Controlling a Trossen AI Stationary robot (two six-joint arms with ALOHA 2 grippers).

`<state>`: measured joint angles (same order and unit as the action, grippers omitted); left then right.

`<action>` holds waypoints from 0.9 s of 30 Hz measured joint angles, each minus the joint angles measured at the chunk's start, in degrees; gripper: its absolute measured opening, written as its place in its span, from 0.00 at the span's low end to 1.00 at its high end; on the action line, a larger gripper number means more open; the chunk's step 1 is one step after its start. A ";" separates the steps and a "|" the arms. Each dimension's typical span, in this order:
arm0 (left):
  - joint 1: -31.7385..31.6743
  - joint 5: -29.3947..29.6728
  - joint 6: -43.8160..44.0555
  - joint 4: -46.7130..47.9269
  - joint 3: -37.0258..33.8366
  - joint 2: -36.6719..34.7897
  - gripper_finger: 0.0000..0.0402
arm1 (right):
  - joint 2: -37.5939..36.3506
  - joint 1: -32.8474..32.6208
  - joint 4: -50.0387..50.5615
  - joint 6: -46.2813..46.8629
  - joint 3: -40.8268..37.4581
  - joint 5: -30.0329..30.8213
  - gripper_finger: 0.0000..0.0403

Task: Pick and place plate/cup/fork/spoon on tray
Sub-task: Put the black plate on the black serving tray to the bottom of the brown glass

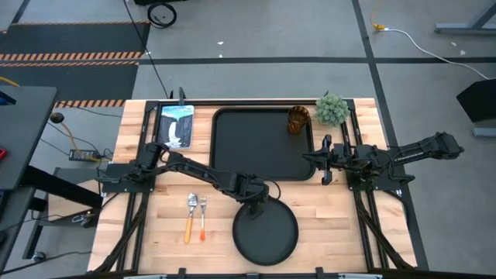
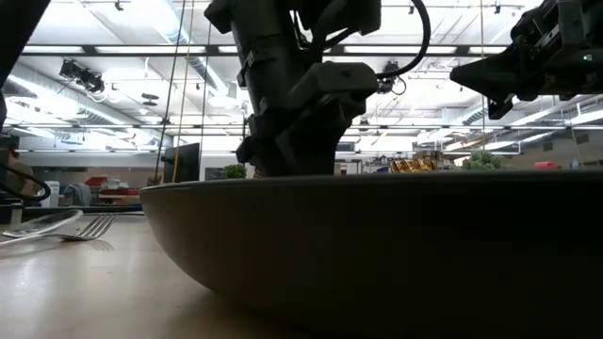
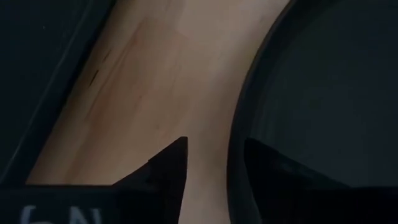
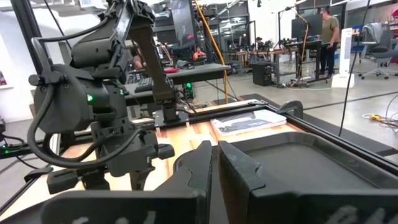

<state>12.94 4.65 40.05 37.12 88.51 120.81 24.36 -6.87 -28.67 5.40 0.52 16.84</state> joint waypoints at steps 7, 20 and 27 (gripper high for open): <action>-0.01 0.03 2.50 -0.17 0.00 0.01 0.22 | 0.00 0.00 0.01 -0.01 0.01 -0.02 0.08; -2.48 -1.28 5.35 2.48 2.92 -1.02 0.03 | -0.02 0.00 0.01 0.01 -0.01 0.00 0.08; -8.23 0.42 1.30 10.79 10.85 -1.24 0.03 | -0.02 0.02 0.01 0.00 0.01 0.00 0.08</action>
<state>4.71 5.07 41.34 47.91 99.36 119.57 24.34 -6.85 -28.67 5.39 0.53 16.84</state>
